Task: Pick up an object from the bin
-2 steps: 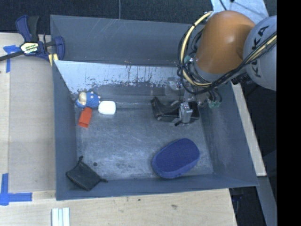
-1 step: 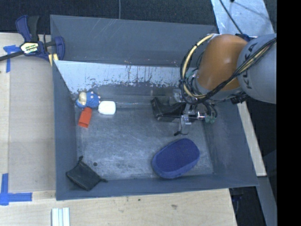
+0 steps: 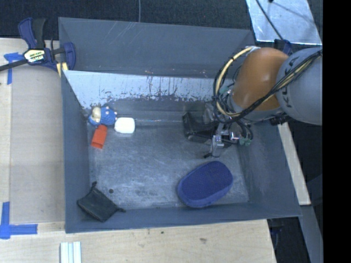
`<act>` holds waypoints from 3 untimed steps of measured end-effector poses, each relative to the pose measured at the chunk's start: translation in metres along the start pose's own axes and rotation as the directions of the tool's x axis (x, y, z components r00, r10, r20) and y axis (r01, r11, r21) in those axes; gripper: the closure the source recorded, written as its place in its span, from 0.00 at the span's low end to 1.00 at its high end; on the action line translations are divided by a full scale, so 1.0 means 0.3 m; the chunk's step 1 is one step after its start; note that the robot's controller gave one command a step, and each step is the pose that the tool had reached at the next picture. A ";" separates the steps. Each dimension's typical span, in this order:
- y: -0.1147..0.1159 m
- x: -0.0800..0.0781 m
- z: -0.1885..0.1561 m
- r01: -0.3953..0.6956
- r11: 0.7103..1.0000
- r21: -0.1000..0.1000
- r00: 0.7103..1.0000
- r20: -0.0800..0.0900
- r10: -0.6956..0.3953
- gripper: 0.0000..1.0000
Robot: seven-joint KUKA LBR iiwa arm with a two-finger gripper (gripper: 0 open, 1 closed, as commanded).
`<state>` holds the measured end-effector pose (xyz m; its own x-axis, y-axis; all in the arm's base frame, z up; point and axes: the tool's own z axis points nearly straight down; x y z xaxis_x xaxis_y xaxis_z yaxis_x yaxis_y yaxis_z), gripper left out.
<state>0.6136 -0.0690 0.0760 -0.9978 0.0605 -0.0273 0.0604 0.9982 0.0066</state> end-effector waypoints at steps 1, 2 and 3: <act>0.002 -0.014 -0.021 0.002 1.000 0.001 1.000 0.014 -0.002 1.00; -0.003 0.005 -0.001 0.002 1.000 0.003 1.000 -0.006 -0.002 0.00; 0.000 -0.012 -0.020 0.002 1.000 0.002 1.000 0.013 -0.002 1.00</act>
Offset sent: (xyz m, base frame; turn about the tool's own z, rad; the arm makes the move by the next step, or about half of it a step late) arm 0.0000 0.0000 0.0000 0.0000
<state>0.6172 -0.0693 0.0819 -0.9975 0.0585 -0.0399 0.0584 0.9983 0.0044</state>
